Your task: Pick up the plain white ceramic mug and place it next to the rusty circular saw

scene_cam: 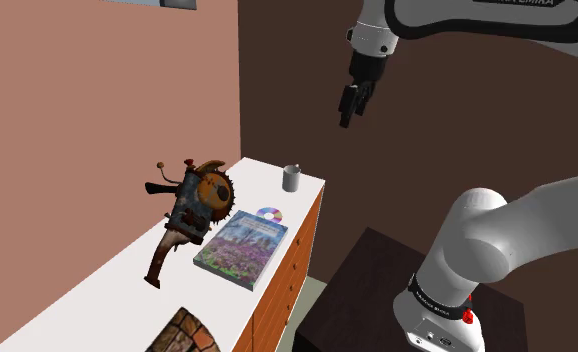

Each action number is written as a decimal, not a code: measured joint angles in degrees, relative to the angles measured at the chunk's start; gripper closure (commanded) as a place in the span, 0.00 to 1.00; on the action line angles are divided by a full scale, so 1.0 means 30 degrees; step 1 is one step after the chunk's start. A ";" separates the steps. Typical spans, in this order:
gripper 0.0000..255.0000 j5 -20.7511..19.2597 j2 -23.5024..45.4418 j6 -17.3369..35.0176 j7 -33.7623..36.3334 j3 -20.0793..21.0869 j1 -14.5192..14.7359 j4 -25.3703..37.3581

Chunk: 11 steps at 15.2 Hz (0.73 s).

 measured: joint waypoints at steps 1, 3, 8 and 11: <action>0.00 0.0000 0.0000 0.0000 0.0000 0.0000 0.0000 0.0000; 0.00 -0.0087 0.0461 0.0850 -0.0041 -0.0217 -0.0082 -0.0351; 0.00 -0.0321 0.2173 0.3904 -0.0162 -0.0977 -0.0364 -0.1427; 0.00 -0.0420 0.3729 0.5783 -0.0333 -0.1517 -0.0543 -0.1597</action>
